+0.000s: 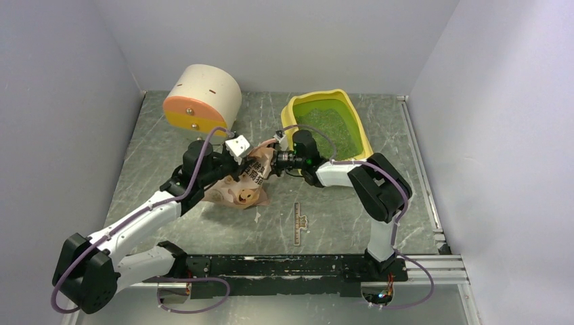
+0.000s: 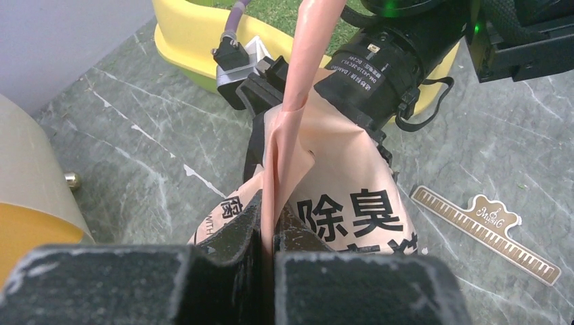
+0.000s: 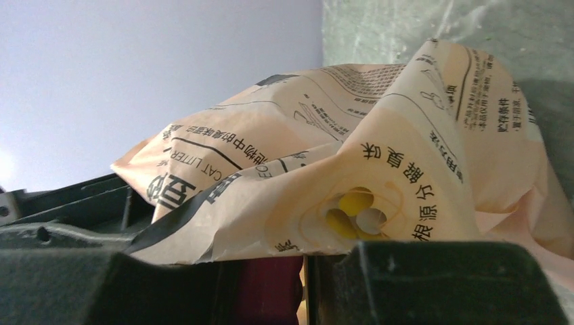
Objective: Fill the litter box with clean litter
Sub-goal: 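Scoop the cat litter from the cat litter bag, then pour the cat litter into the litter box.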
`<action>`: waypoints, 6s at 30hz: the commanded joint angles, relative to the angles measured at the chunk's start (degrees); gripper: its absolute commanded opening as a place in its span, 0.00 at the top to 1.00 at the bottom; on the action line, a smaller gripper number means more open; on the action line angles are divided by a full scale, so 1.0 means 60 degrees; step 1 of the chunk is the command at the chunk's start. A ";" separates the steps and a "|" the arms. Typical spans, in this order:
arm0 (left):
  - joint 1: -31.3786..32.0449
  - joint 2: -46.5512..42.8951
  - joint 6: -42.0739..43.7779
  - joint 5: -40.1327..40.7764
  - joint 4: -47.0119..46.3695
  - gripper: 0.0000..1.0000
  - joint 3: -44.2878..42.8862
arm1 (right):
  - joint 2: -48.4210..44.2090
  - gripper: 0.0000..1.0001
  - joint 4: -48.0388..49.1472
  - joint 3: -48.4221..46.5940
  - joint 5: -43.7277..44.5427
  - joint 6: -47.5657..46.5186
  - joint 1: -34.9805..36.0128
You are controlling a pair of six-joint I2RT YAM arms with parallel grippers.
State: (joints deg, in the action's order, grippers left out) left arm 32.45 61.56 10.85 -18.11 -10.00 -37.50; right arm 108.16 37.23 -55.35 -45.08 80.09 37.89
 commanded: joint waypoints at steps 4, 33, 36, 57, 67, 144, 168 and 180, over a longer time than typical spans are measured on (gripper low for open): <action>0.0085 -0.0622 -0.0235 -0.0518 -0.0388 0.95 -0.0211 | -0.0589 1.00 0.3107 0.0361 -0.0304 0.1834 -0.0363; 0.0085 -0.2225 -0.0075 0.1454 0.0583 0.95 0.0324 | -0.4556 1.00 -0.0654 0.2823 -0.0700 0.0178 -0.3100; 0.0080 -0.2298 -0.0073 0.1669 0.0753 0.95 0.0258 | -0.4849 1.00 -0.1305 0.2812 -0.0840 -0.0178 -0.3310; 0.0078 -0.2116 0.0213 0.1912 0.1979 0.95 -0.0898 | -0.5410 1.00 -0.0602 0.3064 -0.1336 -0.0063 -0.3937; 0.0085 -0.1874 0.0292 0.1601 0.1891 0.95 -0.1133 | -0.4963 1.00 -0.0283 0.3007 -0.1371 -0.0051 -0.3648; 0.0085 -0.1552 -0.0198 0.2979 0.2402 0.95 -0.1332 | -0.7100 1.00 -0.0238 0.4033 -0.3024 0.0645 -0.7547; 0.0085 -0.2157 -0.0050 0.2943 0.2534 0.95 -0.1128 | -0.5832 1.00 -0.2917 0.2672 0.1315 -0.2354 -0.9057; 0.0085 -0.2050 -0.0277 0.3003 0.3260 0.95 -0.1691 | -0.3342 1.00 -0.3879 -0.0032 0.3825 -0.3828 -0.6842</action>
State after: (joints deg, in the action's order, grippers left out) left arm 33.10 50.02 10.41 -1.21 9.98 -44.12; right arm 85.89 14.24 -50.02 -30.11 60.64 -6.76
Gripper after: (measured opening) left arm 0.077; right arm 0.301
